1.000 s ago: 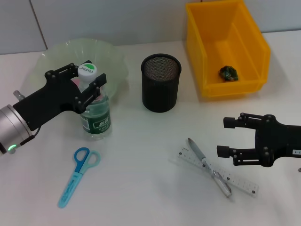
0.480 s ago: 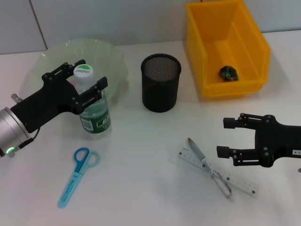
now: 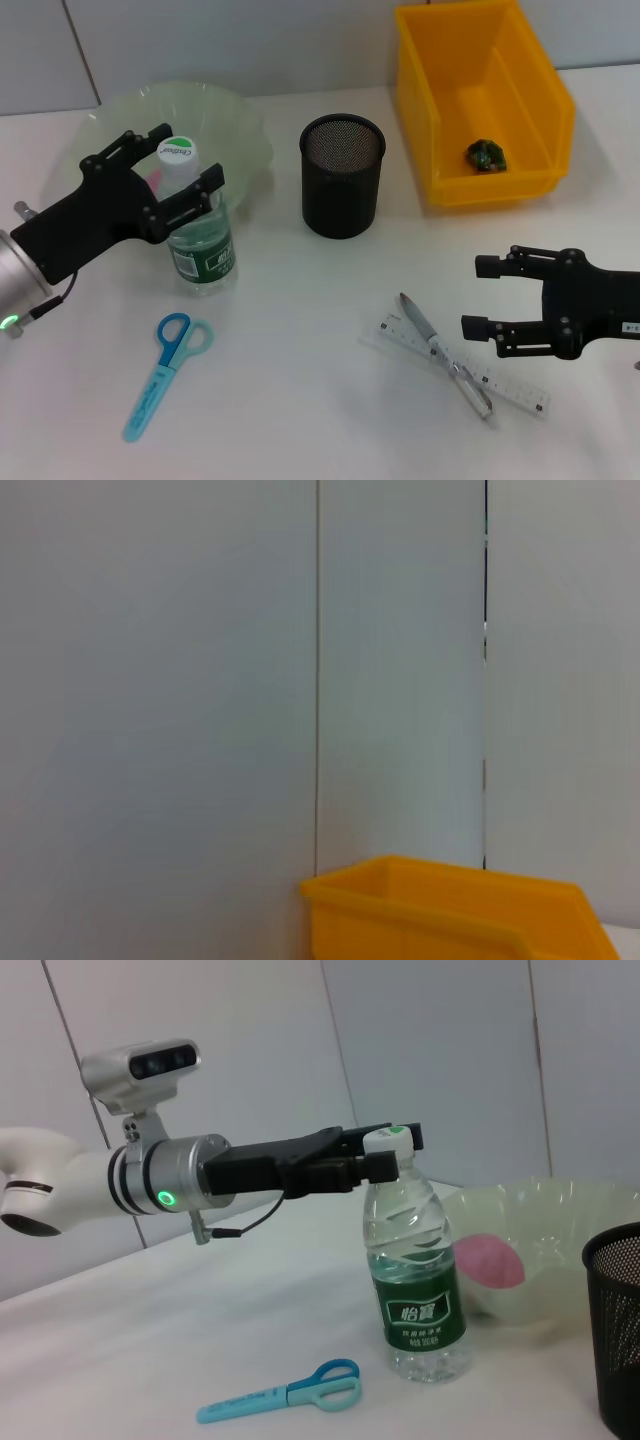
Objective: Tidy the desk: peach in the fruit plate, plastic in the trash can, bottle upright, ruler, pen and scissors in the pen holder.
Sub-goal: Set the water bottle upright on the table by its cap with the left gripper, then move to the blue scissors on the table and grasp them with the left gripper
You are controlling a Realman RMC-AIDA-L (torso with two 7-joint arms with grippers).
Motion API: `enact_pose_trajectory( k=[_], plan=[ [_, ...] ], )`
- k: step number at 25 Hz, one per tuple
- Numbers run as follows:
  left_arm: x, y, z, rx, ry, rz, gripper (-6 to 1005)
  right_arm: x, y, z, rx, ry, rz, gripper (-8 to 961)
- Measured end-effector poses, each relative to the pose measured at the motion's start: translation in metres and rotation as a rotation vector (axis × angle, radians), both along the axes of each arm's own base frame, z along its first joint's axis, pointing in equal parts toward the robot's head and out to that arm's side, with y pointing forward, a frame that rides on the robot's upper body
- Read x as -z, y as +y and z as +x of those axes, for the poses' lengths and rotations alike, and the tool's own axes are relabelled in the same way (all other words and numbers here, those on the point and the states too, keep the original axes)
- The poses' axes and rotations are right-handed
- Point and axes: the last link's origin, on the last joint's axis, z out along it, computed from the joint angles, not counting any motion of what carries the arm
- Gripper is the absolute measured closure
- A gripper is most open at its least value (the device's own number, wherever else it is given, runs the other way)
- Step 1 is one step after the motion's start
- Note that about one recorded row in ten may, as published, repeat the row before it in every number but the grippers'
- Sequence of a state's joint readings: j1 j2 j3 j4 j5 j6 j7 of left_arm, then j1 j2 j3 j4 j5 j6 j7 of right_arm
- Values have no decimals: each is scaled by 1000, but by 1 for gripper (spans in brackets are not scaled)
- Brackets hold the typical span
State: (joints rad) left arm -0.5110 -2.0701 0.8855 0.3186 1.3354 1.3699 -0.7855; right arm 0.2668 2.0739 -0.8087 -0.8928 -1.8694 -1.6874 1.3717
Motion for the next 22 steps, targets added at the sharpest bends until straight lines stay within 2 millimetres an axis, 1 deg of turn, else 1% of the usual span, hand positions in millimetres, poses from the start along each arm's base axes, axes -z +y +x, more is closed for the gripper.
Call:
enact_pose_trajectory(
  k=[1,2,3,5,7,8,12,13,22],
  plan=[
    [-1,-2,-1,2,-3,-2,185,0,0,0,1,0,0,122],
    [-4,-8,-2,20,-18,-12,185,0,0,0,2,0,0,122],
    [-4,-8,-2,20,-18,-12,184,0,0,0,2,0,0,122],
    [-6,-14,-4,30,-26,-16,184,0,0,1,3,0,1,122],
    [-10,-25,-8,43,-37,-19,184,0,0,1,3,0,3,123],
    [-10,-25,-8,43,-37,-19,184,0,0,1,3,0,3,123],
    [-18,-43,-15,59,-72,-15,184,-1,0,0,-1,-1,6,123],
    [-18,-43,-15,59,-72,-15,184,-1,0,0,-1,-1,6,123],
    [-34,-65,-30,-9,-122,-38,185,-2,0,0,0,-2,7,123]
  ],
)
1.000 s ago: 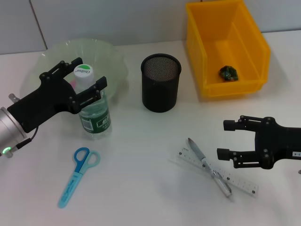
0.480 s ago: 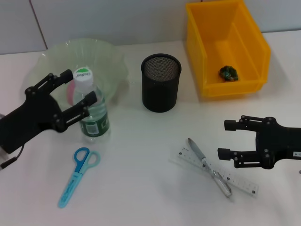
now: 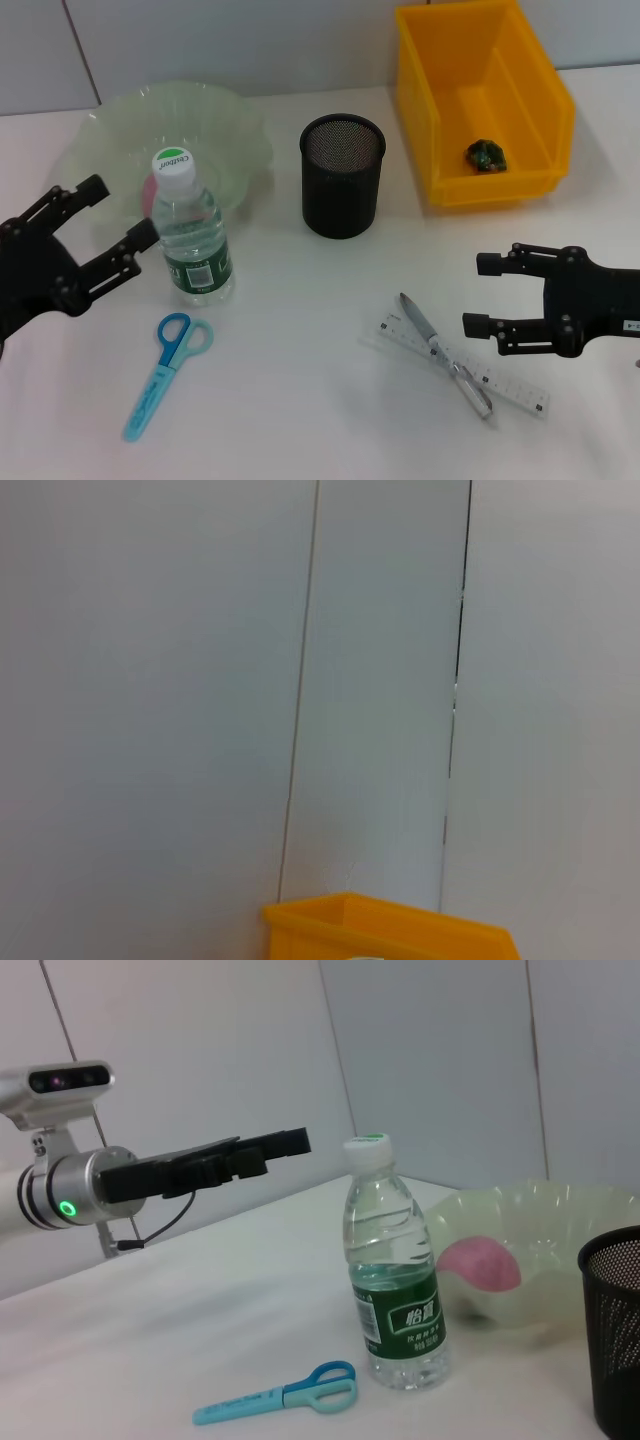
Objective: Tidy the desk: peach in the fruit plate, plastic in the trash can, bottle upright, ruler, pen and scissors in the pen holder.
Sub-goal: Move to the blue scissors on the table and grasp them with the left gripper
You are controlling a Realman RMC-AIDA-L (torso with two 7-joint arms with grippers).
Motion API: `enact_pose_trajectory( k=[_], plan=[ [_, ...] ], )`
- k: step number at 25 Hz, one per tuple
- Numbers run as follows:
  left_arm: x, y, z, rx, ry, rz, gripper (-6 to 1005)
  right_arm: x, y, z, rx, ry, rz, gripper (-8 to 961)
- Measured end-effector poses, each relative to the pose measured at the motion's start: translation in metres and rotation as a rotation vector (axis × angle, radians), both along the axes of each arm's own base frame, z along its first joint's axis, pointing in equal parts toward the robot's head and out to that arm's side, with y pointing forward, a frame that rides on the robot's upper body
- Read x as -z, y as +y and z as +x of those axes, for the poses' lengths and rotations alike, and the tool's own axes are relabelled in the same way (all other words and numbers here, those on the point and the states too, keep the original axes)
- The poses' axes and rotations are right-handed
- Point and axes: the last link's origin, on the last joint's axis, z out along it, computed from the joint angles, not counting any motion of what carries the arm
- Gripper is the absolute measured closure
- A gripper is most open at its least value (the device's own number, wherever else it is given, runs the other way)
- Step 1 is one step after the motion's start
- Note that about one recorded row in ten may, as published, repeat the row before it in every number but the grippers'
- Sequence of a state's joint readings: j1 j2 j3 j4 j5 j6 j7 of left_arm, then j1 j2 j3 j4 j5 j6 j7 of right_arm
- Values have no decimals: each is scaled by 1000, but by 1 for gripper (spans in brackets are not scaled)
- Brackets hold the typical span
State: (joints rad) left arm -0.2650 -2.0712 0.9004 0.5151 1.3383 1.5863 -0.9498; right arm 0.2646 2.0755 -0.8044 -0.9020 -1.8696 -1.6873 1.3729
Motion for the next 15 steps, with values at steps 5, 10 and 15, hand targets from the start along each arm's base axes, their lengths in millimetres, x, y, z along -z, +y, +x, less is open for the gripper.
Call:
enact_pose_trajectory(
  k=[5,10,15],
  plan=[
    [-7,-15,-5,-10,17,-47,185,-1,-1,2,3,1,7,123],
    [-9,-29,-12,-57,74,-82,185,-2,-1,2,3,-1,10,123],
    [-16,-37,-14,-108,73,-99,185,-2,0,1,0,-1,11,123]
  ],
)
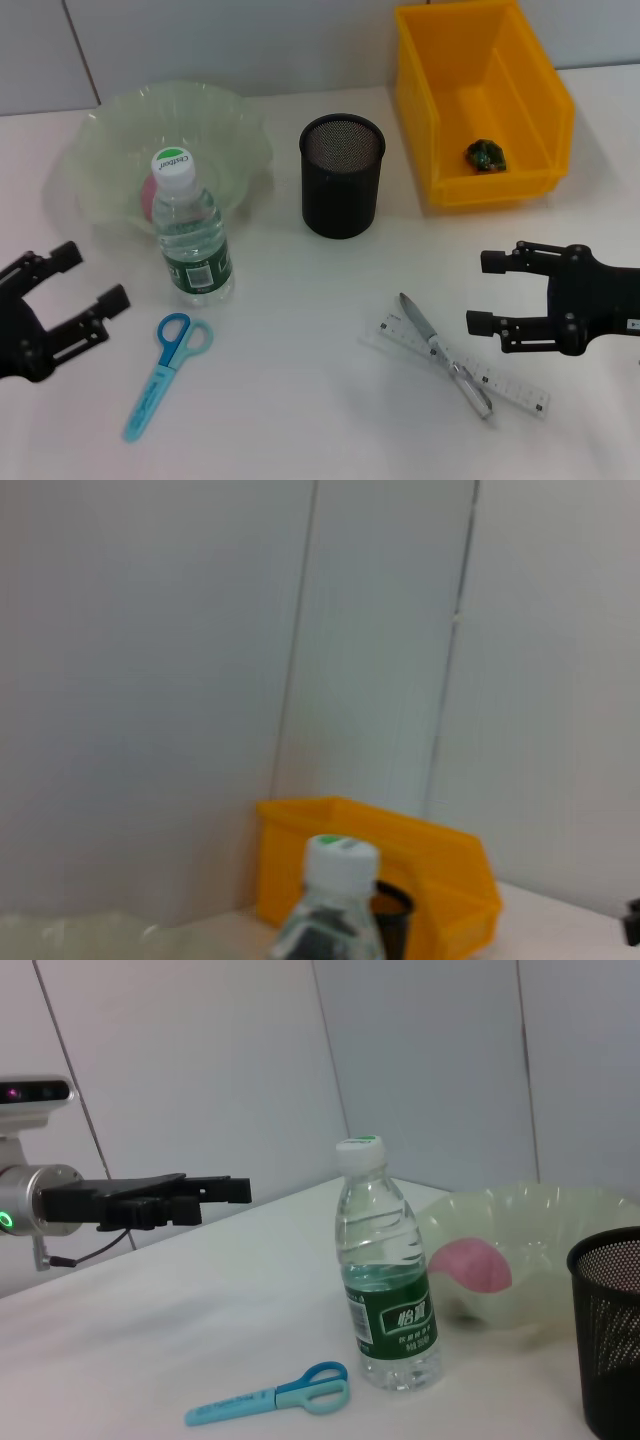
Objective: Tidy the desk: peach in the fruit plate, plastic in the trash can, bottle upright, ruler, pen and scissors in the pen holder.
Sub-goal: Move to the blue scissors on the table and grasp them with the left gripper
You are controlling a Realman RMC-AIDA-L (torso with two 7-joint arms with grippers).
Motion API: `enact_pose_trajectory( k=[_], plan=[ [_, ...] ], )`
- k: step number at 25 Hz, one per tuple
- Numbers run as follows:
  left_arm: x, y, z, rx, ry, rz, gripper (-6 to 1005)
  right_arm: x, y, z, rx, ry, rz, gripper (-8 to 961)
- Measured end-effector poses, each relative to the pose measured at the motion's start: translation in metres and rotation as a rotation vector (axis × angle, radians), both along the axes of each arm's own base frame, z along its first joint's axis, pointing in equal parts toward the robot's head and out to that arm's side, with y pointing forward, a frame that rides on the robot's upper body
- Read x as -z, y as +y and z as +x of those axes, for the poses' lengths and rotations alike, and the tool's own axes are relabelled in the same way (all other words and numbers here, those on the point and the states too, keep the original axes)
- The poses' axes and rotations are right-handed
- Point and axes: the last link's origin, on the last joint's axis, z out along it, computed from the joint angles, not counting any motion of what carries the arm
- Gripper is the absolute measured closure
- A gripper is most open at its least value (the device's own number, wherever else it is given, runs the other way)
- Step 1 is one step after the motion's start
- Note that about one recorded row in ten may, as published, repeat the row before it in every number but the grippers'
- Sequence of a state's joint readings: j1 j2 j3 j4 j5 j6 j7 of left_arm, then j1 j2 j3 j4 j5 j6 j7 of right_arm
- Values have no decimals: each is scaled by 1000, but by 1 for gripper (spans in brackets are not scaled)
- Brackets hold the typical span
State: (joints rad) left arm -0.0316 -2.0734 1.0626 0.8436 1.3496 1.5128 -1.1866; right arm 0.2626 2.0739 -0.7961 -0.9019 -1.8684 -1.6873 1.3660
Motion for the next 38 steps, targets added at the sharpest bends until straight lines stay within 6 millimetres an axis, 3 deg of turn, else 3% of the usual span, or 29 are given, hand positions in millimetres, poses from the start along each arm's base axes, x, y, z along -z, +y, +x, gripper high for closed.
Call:
enact_pose_trajectory(
  k=[8,11,15,17,18,20,24,28,32,38],
  plan=[
    [-9,9,-6,-138,92,92,184,0,2,-2,-5,1,0,122],
    [-25,15,-6,-167,84,236,184,0,2,-2,-6,1,-1,122],
    [-32,18,-7,-165,88,302,185,0,2,-2,-6,1,-1,122],
    [-36,19,-7,-118,119,470,185,0,2,-2,-5,1,-1,122],
    [-36,19,-7,-118,119,470,185,0,2,-2,-5,1,-2,122],
    [-29,19,-10,-93,194,686,185,1,2,-2,-7,1,-4,122],
    [-19,28,-13,-149,295,850,184,1,4,-4,-12,1,-8,122],
    [-9,37,-10,-206,373,825,184,1,4,-4,-6,-1,-13,122],
    [-2,55,28,-313,446,609,185,1,6,-5,-2,-12,-22,122],
    [-10,51,59,-332,447,483,187,0,7,-5,-1,-14,-24,122]
  ],
)
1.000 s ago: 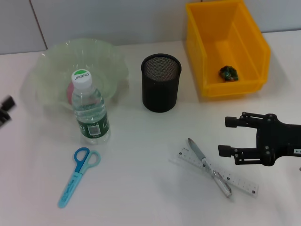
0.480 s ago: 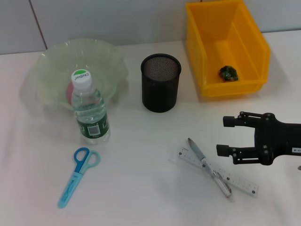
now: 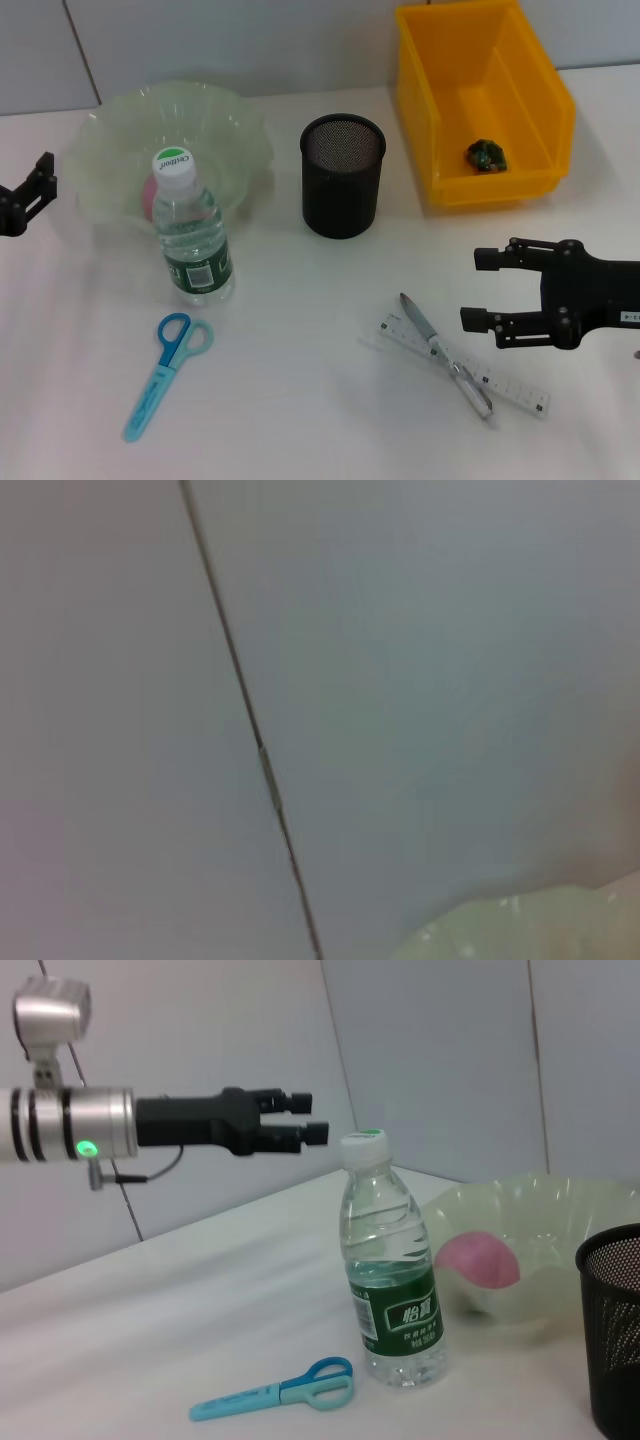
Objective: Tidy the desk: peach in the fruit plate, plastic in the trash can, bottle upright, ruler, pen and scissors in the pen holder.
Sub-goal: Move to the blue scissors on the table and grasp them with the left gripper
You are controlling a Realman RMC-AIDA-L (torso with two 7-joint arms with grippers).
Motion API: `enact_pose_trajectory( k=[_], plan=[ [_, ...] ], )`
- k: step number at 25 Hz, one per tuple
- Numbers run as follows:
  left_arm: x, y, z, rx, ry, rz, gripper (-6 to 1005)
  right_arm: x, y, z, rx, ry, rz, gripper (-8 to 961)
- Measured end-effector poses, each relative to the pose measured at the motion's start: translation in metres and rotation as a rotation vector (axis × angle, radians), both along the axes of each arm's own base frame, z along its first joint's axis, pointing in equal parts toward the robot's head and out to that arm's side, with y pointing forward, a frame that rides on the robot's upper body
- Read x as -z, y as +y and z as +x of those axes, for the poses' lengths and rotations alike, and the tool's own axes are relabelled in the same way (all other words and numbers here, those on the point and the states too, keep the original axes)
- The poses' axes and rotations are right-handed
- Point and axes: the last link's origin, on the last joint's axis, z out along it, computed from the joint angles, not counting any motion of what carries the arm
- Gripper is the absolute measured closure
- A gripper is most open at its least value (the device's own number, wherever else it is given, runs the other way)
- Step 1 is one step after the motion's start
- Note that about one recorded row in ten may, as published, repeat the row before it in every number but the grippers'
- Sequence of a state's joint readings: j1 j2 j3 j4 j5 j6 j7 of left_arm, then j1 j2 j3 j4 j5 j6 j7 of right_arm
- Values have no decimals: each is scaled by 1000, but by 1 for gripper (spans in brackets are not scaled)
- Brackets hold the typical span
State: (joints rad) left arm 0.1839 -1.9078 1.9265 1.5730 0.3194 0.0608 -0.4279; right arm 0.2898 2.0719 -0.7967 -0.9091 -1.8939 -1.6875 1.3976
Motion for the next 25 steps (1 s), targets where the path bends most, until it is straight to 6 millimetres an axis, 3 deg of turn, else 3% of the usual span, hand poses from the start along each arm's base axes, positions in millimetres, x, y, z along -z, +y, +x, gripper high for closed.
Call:
enact_pose_trajectory(
  k=[8,25],
  plan=[
    [-21,-15,26,-68,13,-47,190,-2,0,0,-3,-6,1,123],
    [-5,-1,41,-239,160,-296,197,0,-1,2,9,-12,-4,124]
  ],
)
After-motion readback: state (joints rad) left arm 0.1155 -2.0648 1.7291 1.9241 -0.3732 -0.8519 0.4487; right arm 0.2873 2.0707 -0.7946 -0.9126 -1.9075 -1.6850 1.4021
